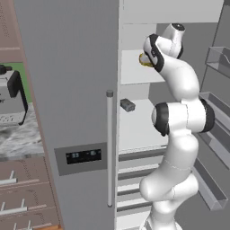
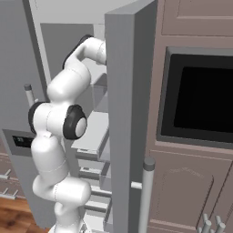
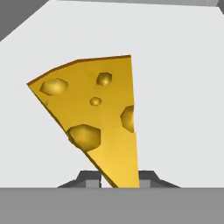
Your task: Pick the cheese from the fridge and the cheese grater from the cabinet and place them next to the salad bowl.
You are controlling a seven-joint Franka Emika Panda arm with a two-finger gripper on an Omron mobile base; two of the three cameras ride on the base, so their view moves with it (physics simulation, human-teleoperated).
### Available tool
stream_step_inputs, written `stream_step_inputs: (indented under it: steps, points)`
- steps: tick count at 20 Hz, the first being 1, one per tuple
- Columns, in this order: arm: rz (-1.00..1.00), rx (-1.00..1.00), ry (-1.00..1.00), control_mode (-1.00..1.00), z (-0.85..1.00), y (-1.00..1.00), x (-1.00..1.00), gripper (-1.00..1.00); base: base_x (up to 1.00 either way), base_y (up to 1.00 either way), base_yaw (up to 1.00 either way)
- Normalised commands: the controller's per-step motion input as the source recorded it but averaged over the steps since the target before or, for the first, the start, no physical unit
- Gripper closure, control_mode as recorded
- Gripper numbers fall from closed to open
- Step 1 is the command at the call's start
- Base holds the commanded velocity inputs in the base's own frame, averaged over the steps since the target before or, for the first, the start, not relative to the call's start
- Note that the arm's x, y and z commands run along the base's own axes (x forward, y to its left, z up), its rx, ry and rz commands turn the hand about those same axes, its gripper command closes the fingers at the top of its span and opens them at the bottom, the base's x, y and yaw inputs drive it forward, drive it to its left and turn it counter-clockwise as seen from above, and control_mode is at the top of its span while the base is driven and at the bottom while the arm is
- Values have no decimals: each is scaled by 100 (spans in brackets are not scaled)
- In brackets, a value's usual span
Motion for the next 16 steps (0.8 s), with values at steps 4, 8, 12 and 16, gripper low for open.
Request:
stream_step_inputs:
  steps: [4, 8, 12, 16]
  points:
    - [0, 0, -7, -100, -3, 8, -27, 100, 0, 0, 0]
    - [0, -3, -11, -100, -18, 15, -19, 100, 0, 0, 0]
    - [0, -3, -11, -100, -19, 17, -20, 100, 0, 0, 0]
    - [0, -2, -8, -100, 0, 2, -40, 100, 0, 0, 0]
